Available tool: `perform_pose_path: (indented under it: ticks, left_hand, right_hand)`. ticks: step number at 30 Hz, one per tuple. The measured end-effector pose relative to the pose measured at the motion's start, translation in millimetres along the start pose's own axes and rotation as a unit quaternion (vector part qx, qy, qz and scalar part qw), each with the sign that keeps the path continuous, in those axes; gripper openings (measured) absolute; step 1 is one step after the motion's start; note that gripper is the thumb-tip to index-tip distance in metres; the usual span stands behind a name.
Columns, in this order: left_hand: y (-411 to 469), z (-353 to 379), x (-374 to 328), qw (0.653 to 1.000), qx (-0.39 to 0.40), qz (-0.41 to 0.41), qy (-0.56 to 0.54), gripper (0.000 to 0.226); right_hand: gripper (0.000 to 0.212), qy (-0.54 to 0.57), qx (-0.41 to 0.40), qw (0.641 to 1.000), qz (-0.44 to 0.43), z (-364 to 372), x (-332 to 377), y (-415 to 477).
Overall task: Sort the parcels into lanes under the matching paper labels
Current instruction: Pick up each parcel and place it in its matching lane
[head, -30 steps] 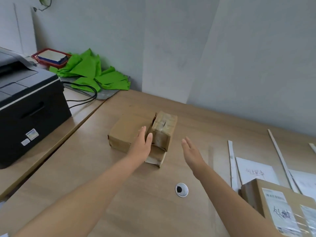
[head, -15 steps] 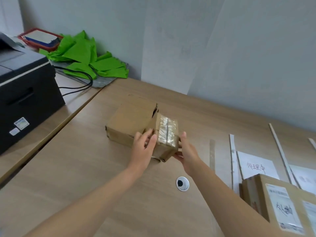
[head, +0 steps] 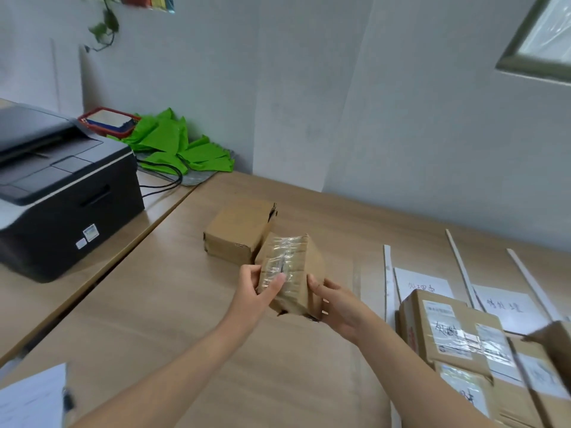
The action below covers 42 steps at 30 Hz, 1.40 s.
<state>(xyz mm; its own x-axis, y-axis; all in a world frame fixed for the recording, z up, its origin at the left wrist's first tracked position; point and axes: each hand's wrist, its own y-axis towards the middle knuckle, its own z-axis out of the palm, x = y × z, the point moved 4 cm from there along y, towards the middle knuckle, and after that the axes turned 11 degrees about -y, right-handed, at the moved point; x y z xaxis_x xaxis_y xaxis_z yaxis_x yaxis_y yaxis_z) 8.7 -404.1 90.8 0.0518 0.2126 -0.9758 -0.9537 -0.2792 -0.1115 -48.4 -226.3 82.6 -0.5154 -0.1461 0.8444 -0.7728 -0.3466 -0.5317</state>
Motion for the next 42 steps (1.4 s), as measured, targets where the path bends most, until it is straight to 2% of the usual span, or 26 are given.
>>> perform_pose_path:
  ticks: [4, 7, 9, 11, 14, 17, 19, 23, 28, 32, 35, 39, 42]
  left_hand:
    - [-32.0, 1.2, -3.0, 0.998, 0.011, 0.021, 0.059, 0.043]
    - [-55.6, 10.6, -8.4, 0.996, 0.01, 0.009, 0.09, 0.026]
    - [-73.5, 21.8, -13.6, 0.996, 0.015, -0.01, 0.085, 0.033]
    - [-89.7, 32.0, -21.0, 0.995, 0.029, -0.024, 0.093, 0.049]
    - [-106.9, 40.6, -32.2, 0.988, 0.055, -0.005, 0.145, 0.056]
    - [-126.1, 49.5, -45.9, 0.981, 0.068, 0.016, 0.181, 0.057]
    - [-140.2, 53.0, -55.8, 0.984, 0.064, 0.052, 0.161, 0.061]
    - [-159.5, 44.6, -61.8, 0.988, 0.047, 0.104, 0.106, 0.068]
    - [-184.5, 38.0, -60.6, 0.976, 0.052, 0.167, 0.132, 0.071]
    - [-187.5, 30.5, -61.5, 0.983, 0.064, 0.15, 0.09, 0.065]
    - [-187.2, 19.5, -64.5, 0.99, 0.069, 0.113, 0.054, 0.058]
    - [-183.2, 8.7, -68.0, 0.992, 0.009, 0.117, 0.046, 0.05]
    - [-178.4, 2.0, -64.2, 0.99, -0.051, 0.123, 0.04, 0.034]
  right_hand:
    - [0.059, -0.041, -0.062, 0.996, -0.051, -13.6, 0.1, -42.6]
    - [0.037, -0.058, -0.061, 0.995, -0.044, -27.4, -2.6, -73.7]
    - [0.03, -0.076, -0.049, 0.995, -0.038, -33.6, -4.0, -95.1]
    - [0.03, -0.092, -0.042, 0.994, -0.042, -38.4, -9.3, -110.7]
    - [0.036, -0.085, -0.031, 0.994, -0.067, -42.3, -12.8, -127.9]
    - [0.064, -0.05, -0.038, 0.992, -0.113, -48.3, -7.7, -146.5]
    - [0.073, -0.029, -0.042, 0.988, -0.145, -49.4, -3.9, -158.8]
    - [0.059, 0.014, -0.019, 0.982, -0.185, -43.6, -6.0, -176.1]
    - [0.044, -0.057, -0.029, 0.975, -0.211, -36.7, -14.1, -185.9]
    - [0.062, -0.113, -0.014, 0.965, -0.237, -35.3, -14.3, -189.9]
    - [0.05, -0.186, -0.001, 0.951, -0.247, -34.9, -10.3, -196.1]
    - [0.037, -0.154, 0.012, 0.957, -0.245, -26.5, -6.9, -200.9]
    - [0.037, -0.125, 0.017, 0.961, -0.248, -20.7, -6.5, -204.4]
